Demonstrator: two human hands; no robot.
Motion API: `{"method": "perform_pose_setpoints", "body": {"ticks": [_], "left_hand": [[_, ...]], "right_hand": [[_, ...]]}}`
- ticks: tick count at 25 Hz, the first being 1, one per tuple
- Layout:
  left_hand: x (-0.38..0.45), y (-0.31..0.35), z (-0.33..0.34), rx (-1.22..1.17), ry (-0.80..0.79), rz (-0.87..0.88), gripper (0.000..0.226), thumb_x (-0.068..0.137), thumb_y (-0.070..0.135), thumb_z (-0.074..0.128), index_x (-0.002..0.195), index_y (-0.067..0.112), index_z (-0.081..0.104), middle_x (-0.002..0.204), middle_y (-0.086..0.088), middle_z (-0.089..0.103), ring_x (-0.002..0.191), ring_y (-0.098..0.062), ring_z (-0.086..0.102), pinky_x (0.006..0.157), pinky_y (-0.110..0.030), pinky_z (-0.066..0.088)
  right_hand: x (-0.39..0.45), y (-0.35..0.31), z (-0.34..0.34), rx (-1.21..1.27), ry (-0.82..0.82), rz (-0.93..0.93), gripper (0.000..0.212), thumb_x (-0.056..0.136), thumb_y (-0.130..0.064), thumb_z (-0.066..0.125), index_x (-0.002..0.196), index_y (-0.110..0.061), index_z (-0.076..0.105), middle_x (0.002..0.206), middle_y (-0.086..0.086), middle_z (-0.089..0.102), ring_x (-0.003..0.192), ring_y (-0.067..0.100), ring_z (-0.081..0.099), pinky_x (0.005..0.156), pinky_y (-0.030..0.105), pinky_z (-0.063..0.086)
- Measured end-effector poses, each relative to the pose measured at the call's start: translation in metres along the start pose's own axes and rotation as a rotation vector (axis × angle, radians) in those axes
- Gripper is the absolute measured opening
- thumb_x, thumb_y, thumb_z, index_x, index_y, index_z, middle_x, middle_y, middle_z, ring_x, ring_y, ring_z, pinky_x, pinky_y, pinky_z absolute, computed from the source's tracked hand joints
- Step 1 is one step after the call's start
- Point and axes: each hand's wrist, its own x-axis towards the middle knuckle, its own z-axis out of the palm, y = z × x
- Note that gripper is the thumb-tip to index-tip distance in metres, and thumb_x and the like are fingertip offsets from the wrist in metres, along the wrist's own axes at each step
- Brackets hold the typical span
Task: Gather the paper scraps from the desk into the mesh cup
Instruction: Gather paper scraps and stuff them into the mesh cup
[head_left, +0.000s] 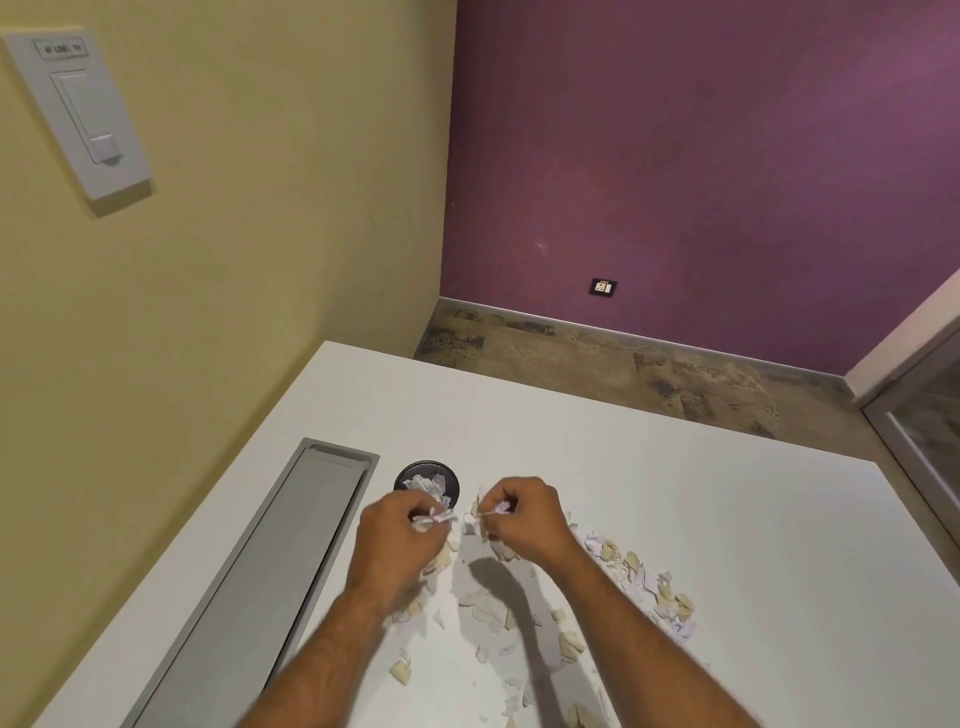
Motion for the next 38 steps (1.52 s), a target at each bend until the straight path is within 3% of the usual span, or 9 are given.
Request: {"method": "perform_pose_setpoints", "body": {"ticks": [7, 13, 17, 21, 23, 27, 31, 35, 38], "left_hand": [[0.049, 0.005, -0.009, 0.122, 0.026, -0.02, 0.01, 0.07, 0.011, 0.078, 0.076, 0.018, 0.075, 0.074, 0.002, 0.073, 0.071, -0.017, 0.068, 0.067, -0.034, 0.059], [0.067, 0.0, 0.0, 0.085, -0.008, -0.083, 0.016, 0.073, 0.012, 0.078, 0.088, 0.017, 0.077, 0.085, 0.001, 0.076, 0.076, -0.014, 0.069, 0.072, -0.028, 0.058], [0.067, -0.002, 0.003, 0.127, -0.042, -0.09, 0.017, 0.072, 0.011, 0.071, 0.088, 0.016, 0.077, 0.085, -0.001, 0.076, 0.078, -0.02, 0.069, 0.073, -0.034, 0.06], [0.069, -0.004, 0.002, 0.18, -0.03, -0.061, 0.019, 0.076, 0.011, 0.07, 0.093, 0.018, 0.079, 0.087, 0.0, 0.078, 0.079, -0.018, 0.07, 0.073, -0.033, 0.06], [0.068, -0.004, 0.002, 0.174, -0.004, -0.06, 0.024, 0.077, 0.014, 0.074, 0.1, 0.016, 0.077, 0.095, -0.002, 0.077, 0.085, -0.017, 0.07, 0.078, -0.028, 0.058], [0.061, -0.003, 0.0, 0.154, 0.051, -0.044, 0.035, 0.079, 0.013, 0.073, 0.113, 0.014, 0.071, 0.108, -0.006, 0.074, 0.096, -0.02, 0.069, 0.09, -0.034, 0.057], [0.045, 0.006, 0.007, 0.123, 0.13, 0.051, 0.028, 0.081, 0.018, 0.072, 0.109, 0.022, 0.072, 0.101, 0.0, 0.075, 0.084, -0.012, 0.068, 0.081, -0.025, 0.055], [0.012, 0.008, 0.037, 0.144, -0.117, 0.13, 0.033, 0.08, 0.027, 0.075, 0.112, 0.025, 0.069, 0.108, 0.008, 0.072, 0.091, -0.008, 0.066, 0.088, -0.028, 0.054], [-0.023, -0.007, 0.062, 0.277, -0.429, 0.122, 0.066, 0.071, 0.04, 0.08, 0.131, 0.03, 0.053, 0.126, 0.007, 0.057, 0.116, -0.013, 0.054, 0.098, -0.033, 0.047]], "right_hand": [[0.037, -0.038, 0.023, -0.057, 0.003, -0.04, 0.023, 0.063, 0.003, 0.066, 0.067, -0.019, 0.071, 0.068, -0.004, 0.069, 0.067, 0.016, 0.067, 0.063, 0.028, 0.056], [0.047, -0.037, 0.043, -0.107, -0.08, -0.019, 0.02, 0.066, -0.004, 0.067, 0.081, -0.017, 0.072, 0.086, 0.001, 0.073, 0.078, 0.016, 0.065, 0.064, 0.021, 0.049], [0.046, -0.037, 0.044, -0.175, -0.127, -0.076, 0.028, 0.073, -0.005, 0.062, 0.094, -0.023, 0.064, 0.087, 0.002, 0.071, 0.077, 0.02, 0.065, 0.061, 0.023, 0.05], [0.046, -0.036, 0.042, -0.356, -0.101, -0.143, 0.037, 0.08, -0.004, 0.058, 0.109, -0.024, 0.068, 0.101, 0.006, 0.074, 0.091, 0.025, 0.068, 0.081, 0.035, 0.057], [0.044, -0.034, 0.041, -0.356, -0.111, -0.14, 0.035, 0.081, -0.003, 0.06, 0.107, -0.024, 0.072, 0.104, 0.004, 0.074, 0.093, 0.024, 0.068, 0.083, 0.036, 0.057], [0.037, -0.023, 0.027, -0.297, -0.092, -0.107, 0.036, 0.08, -0.005, 0.064, 0.105, -0.029, 0.072, 0.111, -0.006, 0.072, 0.093, 0.015, 0.065, 0.086, 0.032, 0.055], [0.017, 0.015, -0.003, -0.242, -0.015, -0.038, 0.031, 0.078, -0.013, 0.072, 0.106, -0.026, 0.071, 0.11, -0.008, 0.072, 0.086, 0.008, 0.063, 0.086, 0.026, 0.053], [-0.019, 0.071, -0.034, -0.354, -0.046, 0.118, 0.034, 0.073, -0.024, 0.075, 0.106, -0.026, 0.069, 0.113, -0.005, 0.071, 0.093, 0.011, 0.063, 0.089, 0.029, 0.053], [-0.047, 0.099, -0.046, -0.53, -0.166, 0.206, 0.062, 0.063, -0.046, 0.078, 0.12, -0.028, 0.06, 0.122, -0.003, 0.062, 0.104, 0.014, 0.058, 0.086, 0.029, 0.05]]}}
